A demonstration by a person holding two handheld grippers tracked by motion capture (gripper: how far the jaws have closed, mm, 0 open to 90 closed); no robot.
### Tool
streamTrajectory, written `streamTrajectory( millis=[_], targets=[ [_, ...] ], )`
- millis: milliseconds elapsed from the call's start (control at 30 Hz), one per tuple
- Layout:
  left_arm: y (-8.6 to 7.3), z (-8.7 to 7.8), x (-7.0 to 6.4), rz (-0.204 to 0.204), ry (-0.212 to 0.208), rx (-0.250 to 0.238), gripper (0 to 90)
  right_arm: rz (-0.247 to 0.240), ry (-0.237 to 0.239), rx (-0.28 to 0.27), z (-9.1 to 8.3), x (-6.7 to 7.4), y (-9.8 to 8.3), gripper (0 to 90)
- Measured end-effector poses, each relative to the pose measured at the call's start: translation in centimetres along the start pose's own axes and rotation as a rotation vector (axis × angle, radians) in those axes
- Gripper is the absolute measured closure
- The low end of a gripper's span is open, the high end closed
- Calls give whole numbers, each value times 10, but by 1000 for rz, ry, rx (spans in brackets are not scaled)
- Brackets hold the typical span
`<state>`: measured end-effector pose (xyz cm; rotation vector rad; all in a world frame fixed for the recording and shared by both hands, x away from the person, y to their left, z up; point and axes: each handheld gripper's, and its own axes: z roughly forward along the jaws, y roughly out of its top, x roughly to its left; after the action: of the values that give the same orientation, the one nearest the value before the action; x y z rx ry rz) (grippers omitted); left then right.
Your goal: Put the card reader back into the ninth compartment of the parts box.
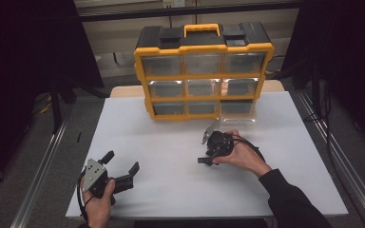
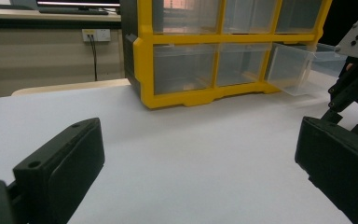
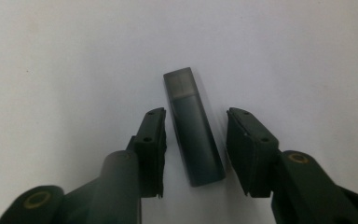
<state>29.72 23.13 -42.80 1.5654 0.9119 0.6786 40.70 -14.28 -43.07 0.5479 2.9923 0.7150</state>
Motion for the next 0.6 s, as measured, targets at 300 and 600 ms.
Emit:
streamTrajectory(
  millis=[300,600],
  targets=[
    [0,1,-2,-2,-1,-1,15,-11,-7,21,1,0,2,623],
    [-1,1,-1,2,-5,7,15,-19,7,20,1,-2,2,717]
  ],
)
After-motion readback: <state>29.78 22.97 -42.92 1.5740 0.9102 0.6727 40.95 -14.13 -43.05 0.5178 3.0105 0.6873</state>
